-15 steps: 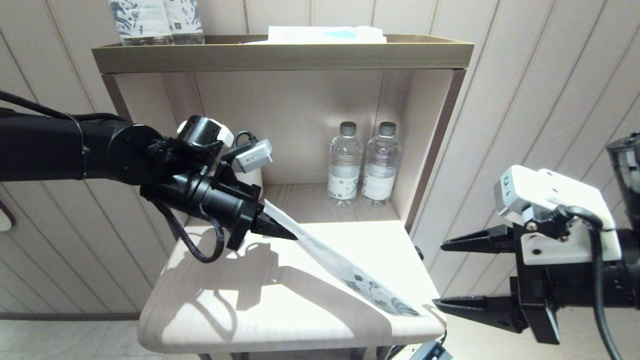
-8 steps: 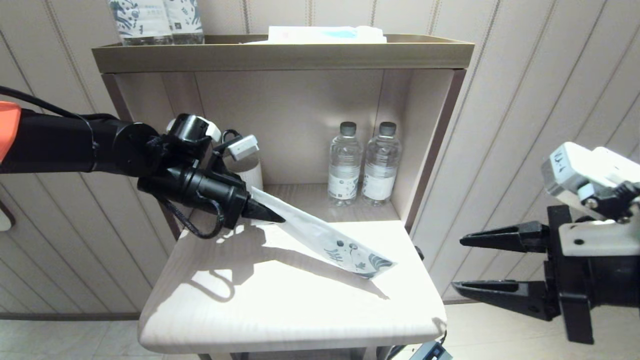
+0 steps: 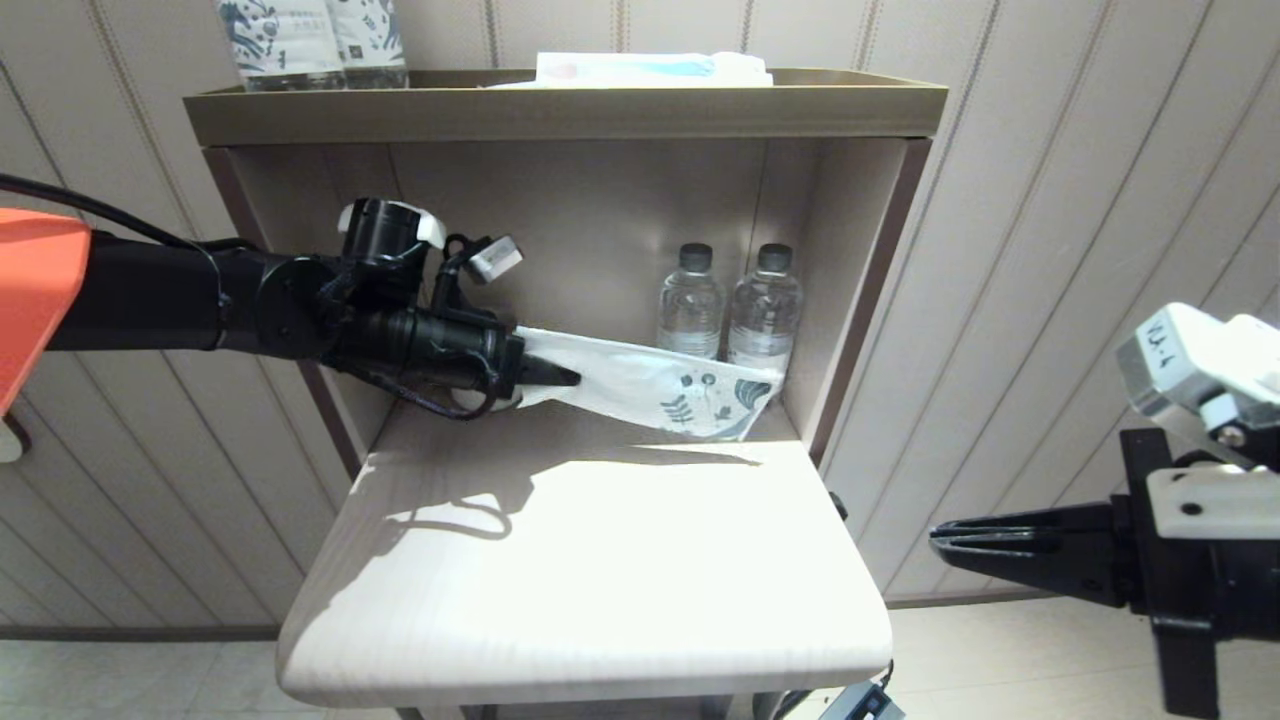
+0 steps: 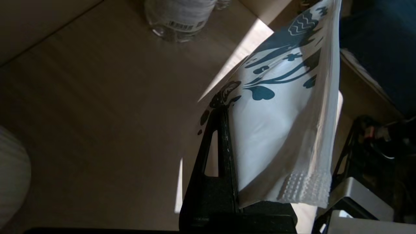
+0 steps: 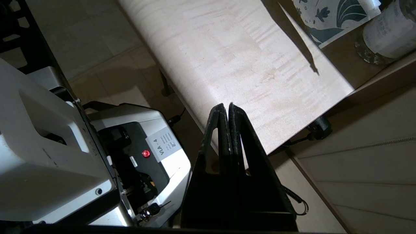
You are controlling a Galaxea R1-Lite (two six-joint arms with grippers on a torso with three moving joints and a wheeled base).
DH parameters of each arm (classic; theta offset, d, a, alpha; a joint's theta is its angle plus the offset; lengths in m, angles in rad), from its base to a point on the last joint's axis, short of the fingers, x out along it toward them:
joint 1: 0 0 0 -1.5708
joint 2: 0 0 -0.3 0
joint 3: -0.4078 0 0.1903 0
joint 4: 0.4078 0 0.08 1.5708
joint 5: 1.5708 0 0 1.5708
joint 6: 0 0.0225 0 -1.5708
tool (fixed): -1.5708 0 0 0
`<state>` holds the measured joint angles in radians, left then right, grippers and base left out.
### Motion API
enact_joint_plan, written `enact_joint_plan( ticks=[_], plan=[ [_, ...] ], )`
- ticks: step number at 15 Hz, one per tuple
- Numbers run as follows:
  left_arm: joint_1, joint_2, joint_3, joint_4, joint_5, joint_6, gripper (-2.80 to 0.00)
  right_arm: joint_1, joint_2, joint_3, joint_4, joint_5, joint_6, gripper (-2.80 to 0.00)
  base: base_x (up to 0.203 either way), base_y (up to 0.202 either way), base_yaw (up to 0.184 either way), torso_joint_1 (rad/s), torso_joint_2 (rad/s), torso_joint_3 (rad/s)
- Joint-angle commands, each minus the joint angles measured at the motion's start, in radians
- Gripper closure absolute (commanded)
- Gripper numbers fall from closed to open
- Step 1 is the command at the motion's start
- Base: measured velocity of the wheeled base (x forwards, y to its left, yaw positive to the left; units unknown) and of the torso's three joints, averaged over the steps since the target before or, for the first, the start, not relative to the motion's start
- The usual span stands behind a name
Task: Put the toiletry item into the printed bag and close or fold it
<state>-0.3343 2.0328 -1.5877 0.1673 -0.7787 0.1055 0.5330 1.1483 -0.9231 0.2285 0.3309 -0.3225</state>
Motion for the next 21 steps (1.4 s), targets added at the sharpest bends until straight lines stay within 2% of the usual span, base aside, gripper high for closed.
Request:
enact_joint_plan(
  ticks=[1,2,10,14,15,18,21],
  plan=[
    [0.000,0.016,0.001,-0.004,0.019,-0.001,0.00,0.001,0.001,0.018,-0.014,0.002,-0.003,0.00,0.000,0.000,0.000,0.000,0.00,0.000],
    [0.000,0.016,0.009,-0.009,0.020,0.003,-2.80,0.001,0.001,0.020,-0.017,0.004,-0.003,0.00,0.000,0.000,0.000,0.000,0.00,0.000],
    [-0.004,-0.104,0.114,-0.048,0.020,0.003,-2.80,0.012,-0.005,0.036,-0.018,0.006,-0.001,0.00,0.000,0.000,0.000,0.000,0.00,0.000],
    [0.010,-0.293,0.284,-0.084,0.023,0.007,-2.80,0.015,-0.036,0.048,-0.017,0.007,0.000,0.00,0.000,0.000,0.000,0.000,0.00,0.000],
    [0.011,-0.360,0.348,-0.085,0.025,0.013,0.00,0.015,-0.049,0.051,-0.017,0.007,0.007,0.00,0.000,0.000,0.000,0.000,0.00,0.000],
    [0.011,-0.573,0.553,-0.083,0.052,0.040,0.00,0.014,-0.104,0.069,-0.017,0.005,0.051,0.00,0.000,0.000,0.000,0.000,0.00,0.000],
    [0.012,-0.812,0.693,-0.050,0.113,0.053,0.00,0.006,-0.229,0.087,-0.008,-0.003,0.091,0.00,0.000,0.000,0.000,0.000,0.00,0.000]
  ],
)
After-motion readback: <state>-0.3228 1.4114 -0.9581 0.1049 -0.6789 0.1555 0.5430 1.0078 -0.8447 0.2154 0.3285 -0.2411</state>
